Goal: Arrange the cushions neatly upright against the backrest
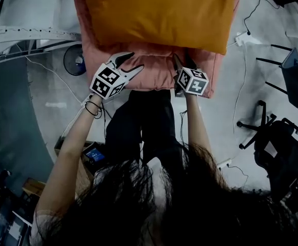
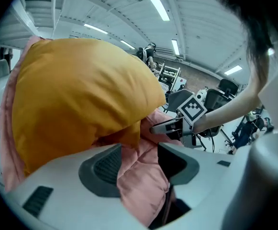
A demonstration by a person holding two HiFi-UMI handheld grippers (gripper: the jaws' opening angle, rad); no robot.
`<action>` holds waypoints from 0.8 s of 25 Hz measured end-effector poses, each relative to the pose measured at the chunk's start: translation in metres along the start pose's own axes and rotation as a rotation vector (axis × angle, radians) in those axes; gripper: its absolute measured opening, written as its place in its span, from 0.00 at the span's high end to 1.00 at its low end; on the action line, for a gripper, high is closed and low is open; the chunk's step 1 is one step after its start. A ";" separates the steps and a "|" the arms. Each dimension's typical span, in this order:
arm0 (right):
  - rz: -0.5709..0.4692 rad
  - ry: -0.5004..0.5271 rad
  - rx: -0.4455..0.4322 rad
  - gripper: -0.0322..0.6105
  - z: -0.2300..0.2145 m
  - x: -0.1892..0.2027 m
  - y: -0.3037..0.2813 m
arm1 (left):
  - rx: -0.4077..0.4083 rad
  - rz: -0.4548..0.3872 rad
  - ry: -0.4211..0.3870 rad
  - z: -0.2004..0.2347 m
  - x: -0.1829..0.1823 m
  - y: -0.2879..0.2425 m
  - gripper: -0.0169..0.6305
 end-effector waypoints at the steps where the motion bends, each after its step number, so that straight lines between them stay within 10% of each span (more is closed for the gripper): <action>1: 0.001 0.003 0.006 0.58 -0.003 0.001 -0.007 | -0.010 -0.010 0.018 0.002 0.003 -0.005 0.60; 20: 0.087 0.048 0.171 0.49 -0.053 0.023 -0.113 | -0.067 0.004 0.142 0.016 0.059 -0.014 0.60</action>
Point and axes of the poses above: the fingertips, and each gripper's own axes: y backward along the fingers, z to its left, x out of its underside, the point moved 7 cm from there along y, backward along the fingers, and after that the axes turned 11 degrees about -y, right-handed, at the moved point
